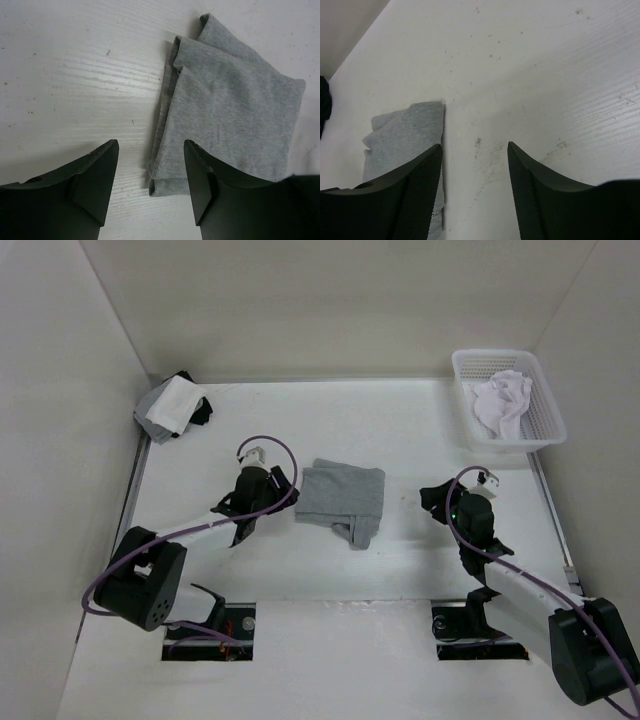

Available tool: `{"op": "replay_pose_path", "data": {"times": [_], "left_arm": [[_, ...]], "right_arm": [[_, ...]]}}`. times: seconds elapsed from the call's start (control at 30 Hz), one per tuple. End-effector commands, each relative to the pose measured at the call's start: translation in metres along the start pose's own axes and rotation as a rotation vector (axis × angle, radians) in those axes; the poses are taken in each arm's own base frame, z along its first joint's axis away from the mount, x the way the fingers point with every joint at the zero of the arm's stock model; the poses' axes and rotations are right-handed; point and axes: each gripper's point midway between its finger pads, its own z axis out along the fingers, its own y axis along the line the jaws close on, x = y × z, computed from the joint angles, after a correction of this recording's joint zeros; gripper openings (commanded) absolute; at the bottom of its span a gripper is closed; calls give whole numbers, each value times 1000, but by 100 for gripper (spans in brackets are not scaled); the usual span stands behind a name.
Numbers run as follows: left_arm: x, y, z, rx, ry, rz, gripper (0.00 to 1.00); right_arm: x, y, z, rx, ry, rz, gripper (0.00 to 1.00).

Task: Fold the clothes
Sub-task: Fold the tank top

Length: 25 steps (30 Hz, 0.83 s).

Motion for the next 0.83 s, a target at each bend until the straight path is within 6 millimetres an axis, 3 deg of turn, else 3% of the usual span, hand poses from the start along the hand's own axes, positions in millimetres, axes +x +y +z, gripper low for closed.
{"op": "replay_pose_path", "data": {"times": [0.0, 0.1, 0.3, 0.4, 0.53, 0.63, 0.73, 0.8], "left_arm": [[-21, -27, 5, 84, -53, 20, 54], [-16, -25, 10, 76, -38, 30, 54], [-12, -29, 14, 94, -23, 41, 56], [-19, -29, 8, 102, -56, 23, 58], [-25, -32, 4, 107, -67, 19, 59], [-23, -32, 3, 106, -66, 14, 59], [-20, -34, 7, 106, -45, 30, 52], [-19, -34, 7, 104, -49, 33, 54]], "right_arm": [[-12, 15, 2, -49, -40, 18, 58], [-12, 15, 3, -49, -38, 16, 51], [-12, 16, 4, -47, -34, 7, 25], [-11, 17, 4, -50, -31, 1, 25], [-11, 17, 4, -52, -33, 2, 38], [-12, 16, 4, -50, -35, 2, 41], [-12, 16, 3, -52, -37, 4, 44], [-12, 16, 2, -53, -38, 7, 45]]}}
